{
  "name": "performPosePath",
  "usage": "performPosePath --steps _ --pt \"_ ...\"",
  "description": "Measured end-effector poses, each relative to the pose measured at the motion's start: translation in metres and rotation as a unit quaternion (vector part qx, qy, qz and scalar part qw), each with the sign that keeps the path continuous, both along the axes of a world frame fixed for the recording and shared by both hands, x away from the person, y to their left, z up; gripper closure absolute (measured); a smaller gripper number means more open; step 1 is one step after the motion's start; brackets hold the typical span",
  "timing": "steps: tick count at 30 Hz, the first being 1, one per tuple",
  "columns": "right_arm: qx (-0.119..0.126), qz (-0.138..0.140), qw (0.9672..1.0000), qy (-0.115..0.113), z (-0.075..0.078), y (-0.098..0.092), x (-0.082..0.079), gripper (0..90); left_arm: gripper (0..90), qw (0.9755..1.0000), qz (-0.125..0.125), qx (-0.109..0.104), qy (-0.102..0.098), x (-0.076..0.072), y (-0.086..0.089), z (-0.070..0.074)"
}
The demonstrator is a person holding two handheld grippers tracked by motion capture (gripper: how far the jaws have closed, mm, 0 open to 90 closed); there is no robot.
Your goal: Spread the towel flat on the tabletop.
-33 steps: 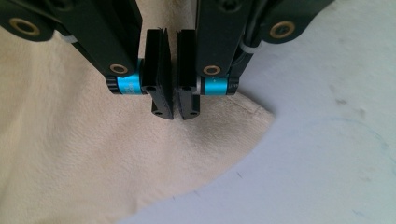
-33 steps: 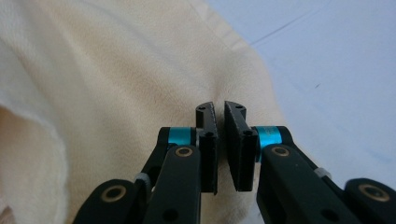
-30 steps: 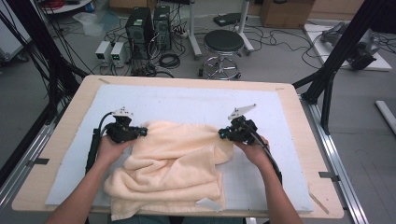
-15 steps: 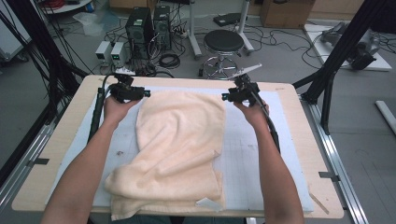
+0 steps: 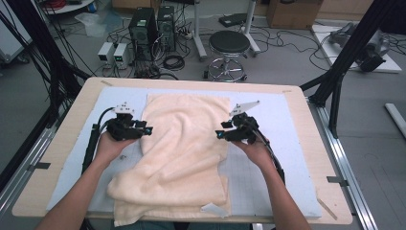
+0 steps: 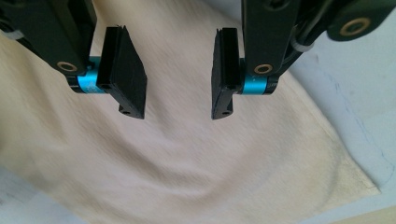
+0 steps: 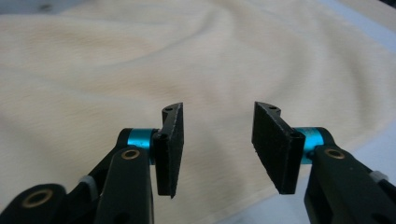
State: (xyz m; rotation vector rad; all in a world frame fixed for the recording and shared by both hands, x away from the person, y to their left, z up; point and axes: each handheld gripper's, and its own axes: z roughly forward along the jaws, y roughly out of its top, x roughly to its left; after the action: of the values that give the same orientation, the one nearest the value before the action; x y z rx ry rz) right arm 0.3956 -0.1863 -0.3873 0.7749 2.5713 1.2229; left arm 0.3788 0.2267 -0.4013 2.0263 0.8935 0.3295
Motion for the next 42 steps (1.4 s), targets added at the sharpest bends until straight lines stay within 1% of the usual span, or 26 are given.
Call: performPosePath --steps 1,2,3,5,6,7,8,9,10,11,12,13,14,15,17,18,21,23,26,27,30,33,37,39,41,42 --pt "0.007 0.022 0.9997 -0.008 0.000 0.002 -0.015 51.8 56.0 1.0000 -0.002 0.001 0.001 -0.008 0.002 -0.001" --pt "0.007 0.022 0.9997 -0.008 0.000 0.002 -0.015 51.8 56.0 1.0000 -0.005 -0.001 0.007 -0.015 0.004 -0.002" --pt "0.026 0.044 0.9987 -0.003 -0.001 0.006 -0.029 49.8 56.0 0.9998 -0.013 0.002 0.012 -0.021 0.004 -0.003" --pt "0.028 0.058 0.9979 -0.001 -0.001 0.010 -0.035 47.9 56.0 0.9995 -0.029 -0.004 0.016 -0.035 0.005 -0.007" --pt "0.030 0.070 0.9971 0.006 -0.003 0.014 -0.042 45.1 57.3 0.9991 -0.038 0.003 0.018 -0.039 0.004 -0.009" --pt "0.022 0.092 0.9952 0.027 -0.004 0.021 -0.045 44.0 58.9 0.9990 -0.040 0.008 0.020 -0.043 0.002 -0.013" --pt "-0.024 0.117 0.9924 0.029 -0.010 0.033 -0.053 45.0 61.7 0.9986 -0.043 0.014 0.026 -0.043 0.001 -0.018" --pt "-0.041 0.126 0.9908 0.028 -0.014 0.038 -0.055 47.8 63.3 0.9980 -0.046 0.014 0.040 -0.041 -0.002 -0.023" --pt "-0.041 0.126 0.9908 0.028 -0.014 0.038 -0.055 47.8 63.3 0.9972 -0.048 0.018 0.054 -0.038 -0.004 -0.027" --pt "-0.051 0.124 0.9903 0.033 -0.023 0.040 -0.056 54.3 68.0 0.9963 -0.054 0.026 0.061 -0.036 -0.010 -0.032" --pt "-0.051 0.124 0.9903 0.033 -0.023 0.040 -0.056 54.3 72.0 0.9963 -0.054 0.026 0.061 -0.036 -0.010 -0.032" --pt "-0.047 0.119 0.9905 0.049 -0.028 0.039 -0.053 62.1 72.0 0.9970 -0.049 0.027 0.054 -0.036 -0.011 -0.032" --pt "-0.046 0.131 0.9870 0.081 -0.038 0.033 -0.048 79.6 86.6 0.9975 -0.039 0.030 0.050 -0.036 -0.011 -0.031" --pt "-0.045 0.131 0.9868 0.084 -0.040 0.029 -0.047 82.1 87.2 0.9978 -0.032 0.029 0.051 -0.035 -0.011 -0.031" --pt "-0.037 0.127 0.9875 0.086 -0.038 0.025 -0.046 83.1 87.6 0.9979 -0.021 0.023 0.058 -0.033 -0.009 -0.031" --pt "-0.028 0.112 0.9912 0.064 -0.031 0.018 -0.045 83.5 87.9 0.9982 -0.014 0.024 0.053 -0.031 -0.007 -0.030" --pt "-0.010 0.092 0.9942 0.055 -0.021 0.007 -0.040 83.6 88.0 0.9990 0.023 0.007 0.038 -0.024 -0.004 -0.024" --pt "-0.020 0.078 0.9957 0.046 -0.019 -0.001 -0.039 83.7 87.8 0.9986 0.042 -0.004 0.032 -0.020 -0.001 -0.019" --pt "-0.019 0.072 0.9958 0.053 -0.019 -0.010 -0.038 83.6 85.2 0.9986 0.043 -0.006 0.029 -0.020 0.003 -0.015" --pt "-0.021 0.067 0.9954 0.064 -0.020 -0.019 -0.039 82.4 80.2 0.9987 0.040 0.001 0.031 -0.020 0.005 -0.015" --pt "-0.016 0.072 0.9948 0.070 -0.021 -0.021 -0.042 75.5 77.4 0.9990 0.024 0.002 0.039 -0.025 0.009 -0.015" --pt "-0.002 0.076 0.9962 0.042 -0.011 -0.018 -0.051 64.5 71.7 0.9993 -0.005 -0.004 0.038 -0.036 0.011 -0.016" --pt "-0.003 0.084 0.9962 0.023 -0.007 -0.013 -0.058 62.1 68.4 0.9980 -0.045 -0.001 0.045 -0.049 0.010 -0.018" --pt "0.001 0.099 0.9949 0.018 -0.008 -0.010 -0.063 60.7 63.3 0.9967 -0.059 0.013 0.055 -0.052 0.006 -0.024" --pt "-0.018 0.104 0.9942 0.023 -0.014 -0.003 -0.065 59.1 63.4 0.9948 -0.068 0.035 0.066 -0.054 0.002 -0.031" --pt "-0.029 0.106 0.9933 0.036 -0.023 0.002 -0.064 57.3 67.3 0.9943 -0.073 0.044 0.064 -0.055 0.000 -0.034"
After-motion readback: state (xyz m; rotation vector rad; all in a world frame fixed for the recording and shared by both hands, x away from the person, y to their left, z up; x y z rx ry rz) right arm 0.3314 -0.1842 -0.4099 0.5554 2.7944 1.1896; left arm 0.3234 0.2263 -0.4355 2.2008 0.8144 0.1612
